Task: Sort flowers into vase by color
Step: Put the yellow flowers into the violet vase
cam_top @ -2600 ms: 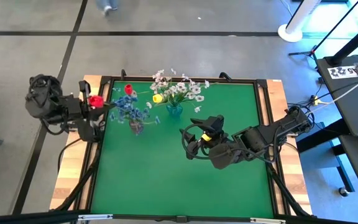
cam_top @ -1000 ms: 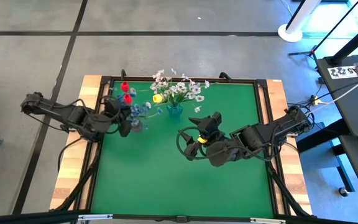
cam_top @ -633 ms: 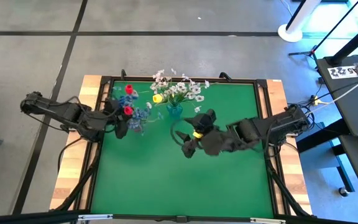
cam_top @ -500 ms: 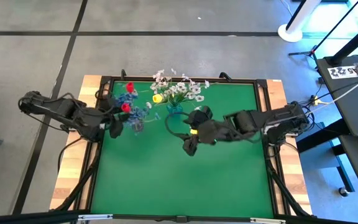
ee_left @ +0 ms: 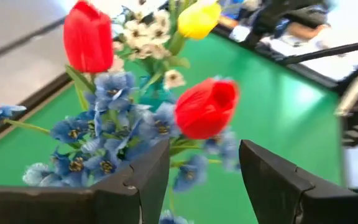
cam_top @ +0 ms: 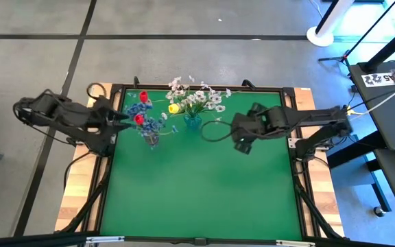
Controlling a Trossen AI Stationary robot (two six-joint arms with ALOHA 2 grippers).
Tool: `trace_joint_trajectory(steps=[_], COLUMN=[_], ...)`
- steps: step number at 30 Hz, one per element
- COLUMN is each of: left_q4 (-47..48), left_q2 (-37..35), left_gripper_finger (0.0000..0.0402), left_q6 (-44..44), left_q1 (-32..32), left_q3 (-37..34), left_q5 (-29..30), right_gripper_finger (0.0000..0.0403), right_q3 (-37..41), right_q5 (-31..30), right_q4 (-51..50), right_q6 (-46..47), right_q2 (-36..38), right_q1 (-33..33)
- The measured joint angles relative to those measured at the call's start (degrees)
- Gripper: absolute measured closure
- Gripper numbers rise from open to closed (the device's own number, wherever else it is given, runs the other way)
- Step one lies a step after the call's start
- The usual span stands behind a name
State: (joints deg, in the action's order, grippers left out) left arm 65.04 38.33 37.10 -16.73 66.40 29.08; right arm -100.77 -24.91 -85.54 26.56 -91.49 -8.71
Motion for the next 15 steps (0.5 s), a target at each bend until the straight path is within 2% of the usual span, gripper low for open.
trace_joint_trajectory(steps=[5,10,15], left_q4=[0.3,-1.78,-2.48], left_q2=[-0.63,-1.04,-0.1], left_gripper_finger=[0.0218,0.0229,0.0235], left_q6=[2.02,2.5,8.17], left_q1=[-0.01,-0.02,-0.02], left_q3=[5.71,6.53,6.53], left_q5=[-3.48,-1.89,5.81], right_gripper_finger=[0.0116,0.0116,0.0116], right_q3=[22.73,42.91,54.89], right_q5=[1.04,15.04,29.56], right_q4=[10.06,31.54,50.46], right_q6=[-4.08,-16.0,-13.39], right_q2=[12.24,19.62,16.63], right_q1=[7.66,19.32,36.18])
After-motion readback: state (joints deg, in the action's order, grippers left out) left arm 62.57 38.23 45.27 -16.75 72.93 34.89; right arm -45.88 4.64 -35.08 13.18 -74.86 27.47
